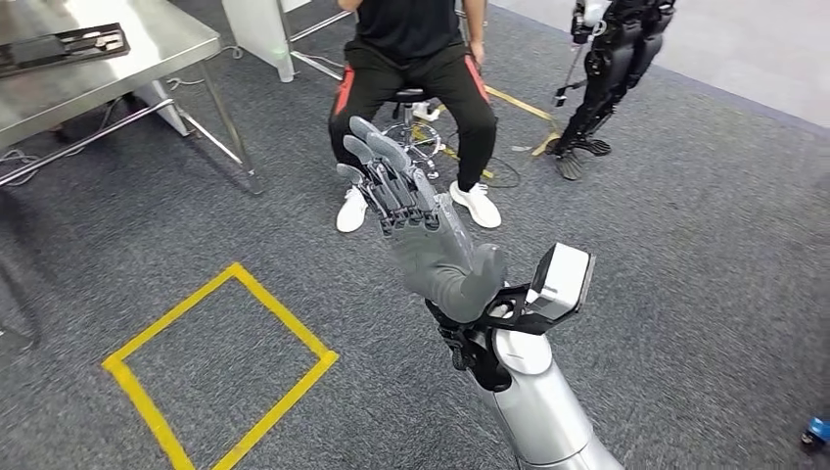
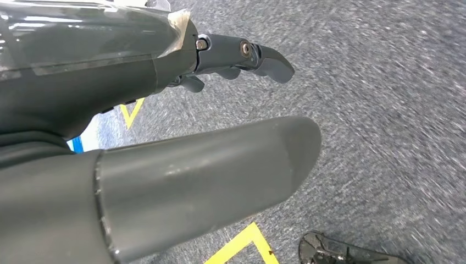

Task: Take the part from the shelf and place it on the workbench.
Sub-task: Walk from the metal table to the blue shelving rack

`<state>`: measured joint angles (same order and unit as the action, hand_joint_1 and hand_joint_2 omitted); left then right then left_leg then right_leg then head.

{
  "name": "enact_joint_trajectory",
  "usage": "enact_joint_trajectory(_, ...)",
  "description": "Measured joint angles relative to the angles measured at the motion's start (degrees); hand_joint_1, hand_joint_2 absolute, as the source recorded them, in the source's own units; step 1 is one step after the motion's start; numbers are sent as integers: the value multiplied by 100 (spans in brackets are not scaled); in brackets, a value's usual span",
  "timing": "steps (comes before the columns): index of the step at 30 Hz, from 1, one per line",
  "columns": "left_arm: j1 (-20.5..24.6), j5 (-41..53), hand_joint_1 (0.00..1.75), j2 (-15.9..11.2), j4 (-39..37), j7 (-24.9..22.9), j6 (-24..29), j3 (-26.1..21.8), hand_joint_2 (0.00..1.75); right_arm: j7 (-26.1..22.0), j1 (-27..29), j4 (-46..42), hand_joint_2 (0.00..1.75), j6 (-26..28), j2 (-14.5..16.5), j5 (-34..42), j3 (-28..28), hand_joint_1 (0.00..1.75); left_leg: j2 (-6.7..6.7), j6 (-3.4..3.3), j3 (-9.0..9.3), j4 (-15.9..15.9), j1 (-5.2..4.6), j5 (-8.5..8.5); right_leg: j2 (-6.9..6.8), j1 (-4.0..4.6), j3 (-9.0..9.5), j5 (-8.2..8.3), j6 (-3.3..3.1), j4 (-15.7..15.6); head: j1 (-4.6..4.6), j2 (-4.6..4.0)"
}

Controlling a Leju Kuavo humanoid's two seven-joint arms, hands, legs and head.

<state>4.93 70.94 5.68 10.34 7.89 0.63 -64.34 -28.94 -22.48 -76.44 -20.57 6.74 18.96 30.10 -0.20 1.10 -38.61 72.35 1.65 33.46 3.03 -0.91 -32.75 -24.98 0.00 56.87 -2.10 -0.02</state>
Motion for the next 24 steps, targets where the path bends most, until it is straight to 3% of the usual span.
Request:
enact_joint_trajectory(1, 0, 2, 0, -2, 0, 1, -2, -1, 0, 0, 2, 4, 0, 0, 2, 1, 2, 0, -39, 2, 141, -326, 17, -215, 81, -3, 0, -3, 5, 18, 1, 0)
enact_joint_trajectory(3, -1, 14, 0, -8, 0, 9, -11, 0, 0, 0, -5, 5, 0, 0, 11, 2, 5, 0, -273, 11, 466, -1037, 66, -519, 223, 13, -37, -22, 43, 87, -3, 0)
enact_joint_trajectory(5, 1, 33, 0, -9, 0, 25, -19, 2, 0, 0, -9, 4, 0, 1, 19, 4, 9, 0, -423, -5, 588, -1320, 64, -559, 339, 23, -111, -22, 116, 131, -7, 0)
enact_joint_trajectory(8, 11, 46, 0, -1, 0, 38, -22, 2, 0, 0, -8, 3, 0, 5, 10, 8, 17, 0, -265, -111, 588, -1350, 27, -585, 483, 1, -204, 17, 227, 112, -5, 0)
enact_joint_trajectory(10, 15, 53, 0, 0, 1, 47, -25, 2, 0, 0, -14, 3, 0, 11, -1, 8, 19, 0, -154, -181, 594, -1380, 43, -613, 278, 19, -312, -59, 248, 272, -15, 0)
enact_joint_trajectory(12, 9, 72, 0, -8, 2, 60, -28, 2, 0, 0, -22, 3, 0, 23, -10, 7, 26, 0, -12, -225, 589, -1388, 28, -618, -69, 32, -607, -321, 217, 870, -34, 0)
enact_joint_trajectory(14, -2, 93, 0, -12, 2, 69, -32, 2, 0, 0, -9, 5, 0, 44, -23, 5, 34, 0, 155, -239, 581, -1386, 10, -615, -214, 23, -964, -578, 204, 1599, -43, 0)
enact_joint_trajectory(15, -2, 100, 0, -13, 2, 75, -34, 2, 0, 0, 3, 7, 0, 55, -33, 3, 35, 0, 234, -240, 579, -1385, 6, -613, -237, 16, -1034, -608, 222, 1753, -43, 0)
enact_joint_trajectory(16, -1, 101, 0, -11, 2, 84, -34, 3, 0, 0, 12, 7, 0, 63, -41, 1, 37, 0, 308, -237, 580, -1385, 5, -611, -259, 12, -984, -552, 255, 1670, -43, 0)
enact_joint_trajectory(18, 6, 101, 0, -7, 1, 97, -34, 4, 0, 0, 17, 6, 0, 73, -51, -5, 38, 0, 442, -218, 597, -1384, 1, -599, -429, 17, -567, -290, 317, 919, -43, 0)
enact_joint_trajectory(20, 9, 102, 0, -3, 1, 101, -31, 4, 0, 0, 9, 2, 0, 78, -50, -7, 41, 0, 553, -170, 624, -1385, -30, -575, -659, 64, -187, -99, 295, 256, -40, 0)
enact_joint_trajectory(21, 10, 103, 0, -3, 2, 100, -28, 5, 0, 0, 4, -1, 0, 80, -50, -7, 41, 0, 606, -141, 642, -1389, -45, -566, -708, 89, -118, -70, 259, 131, -37, 0)
enact_joint_trajectory(23, 16, 103, 0, -3, 2, 99, -22, 5, 0, 0, 3, -4, 0, 82, -58, -8, 42, 0, 712, -76, 689, -1420, -47, -560, -591, 109, -128, -48, 182, 117, -33, 0)
enact_joint_trajectory(24, 22, 103, 0, -2, 2, 99, -22, 4, 0, 0, 7, -7, 0, 83, -63, -8, 41, 0, 679, -40, 708, -1417, -35, -538, -521, 76, -121, -31, 148, 98, -27, 0)
